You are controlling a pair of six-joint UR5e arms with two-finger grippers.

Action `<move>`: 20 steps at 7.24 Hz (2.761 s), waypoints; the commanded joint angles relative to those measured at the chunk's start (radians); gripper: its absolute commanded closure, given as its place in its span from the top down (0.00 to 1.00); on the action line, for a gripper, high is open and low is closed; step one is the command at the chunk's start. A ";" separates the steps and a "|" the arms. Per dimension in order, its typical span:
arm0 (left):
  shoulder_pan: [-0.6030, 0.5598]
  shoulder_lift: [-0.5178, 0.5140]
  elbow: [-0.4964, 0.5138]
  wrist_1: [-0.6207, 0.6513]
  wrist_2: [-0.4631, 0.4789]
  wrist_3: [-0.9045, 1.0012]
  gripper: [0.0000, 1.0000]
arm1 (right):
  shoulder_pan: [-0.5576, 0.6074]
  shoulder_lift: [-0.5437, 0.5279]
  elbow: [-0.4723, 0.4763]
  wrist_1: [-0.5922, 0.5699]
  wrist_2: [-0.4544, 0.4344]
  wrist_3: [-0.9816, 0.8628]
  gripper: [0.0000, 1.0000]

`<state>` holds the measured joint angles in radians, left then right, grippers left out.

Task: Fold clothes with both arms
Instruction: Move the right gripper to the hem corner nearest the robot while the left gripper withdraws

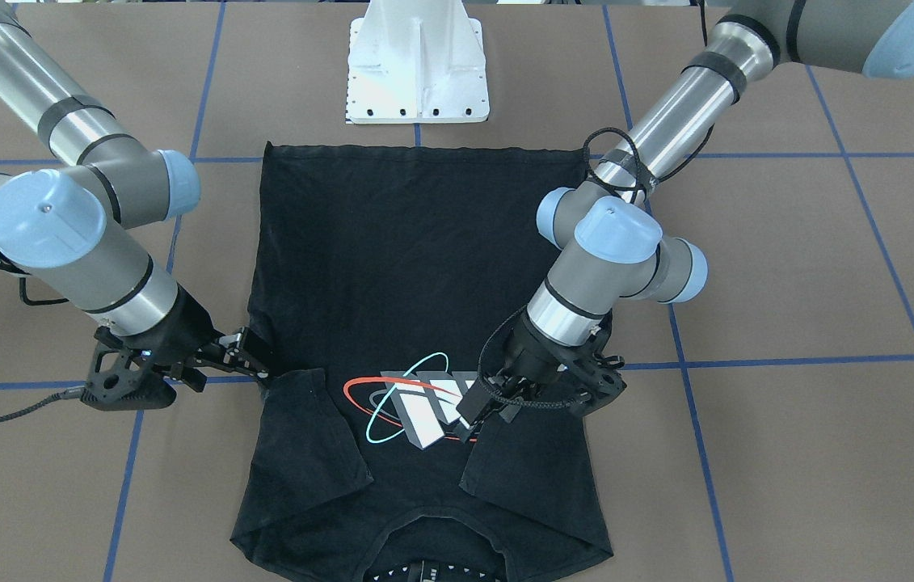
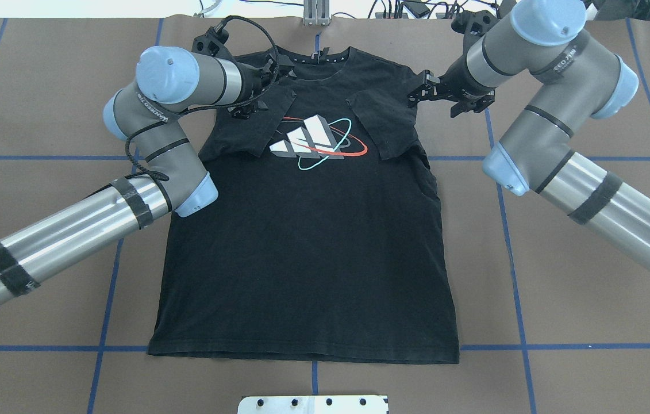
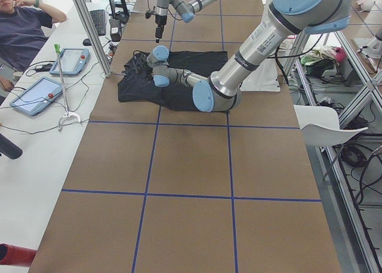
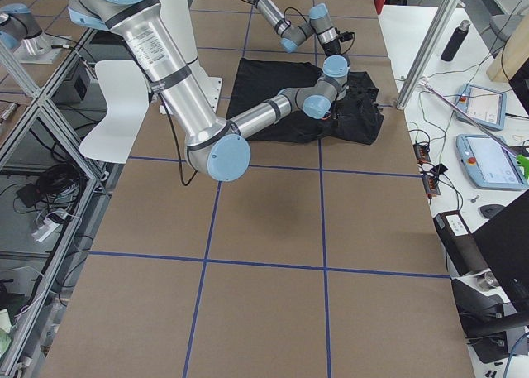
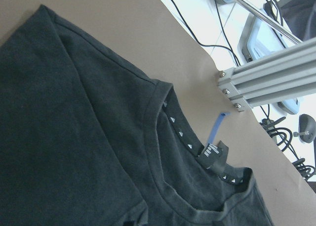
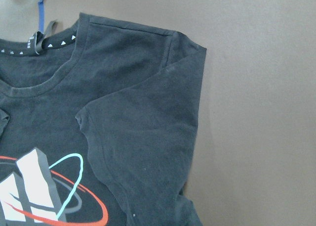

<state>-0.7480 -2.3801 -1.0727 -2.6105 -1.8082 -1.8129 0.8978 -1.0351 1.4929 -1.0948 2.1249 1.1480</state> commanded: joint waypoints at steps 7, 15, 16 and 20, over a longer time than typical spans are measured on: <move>0.001 0.642 -0.812 0.171 -0.088 0.242 0.98 | -0.376 -0.472 0.529 -0.008 -0.008 0.282 0.99; 0.003 0.639 -0.826 0.171 -0.080 0.288 0.98 | -0.626 -0.503 0.484 -0.016 -0.157 0.335 0.87; 0.003 0.638 -0.826 0.171 -0.080 0.288 0.98 | -0.622 -0.507 0.483 -0.017 -0.157 0.335 0.80; 0.006 0.639 -0.819 0.171 -0.079 0.288 0.96 | -0.616 -0.505 0.486 -0.039 -0.155 0.335 0.35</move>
<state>-0.7428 -1.7408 -1.8943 -2.4390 -1.8873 -1.5248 0.2824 -1.5404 1.9786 -1.1314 1.9694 1.4834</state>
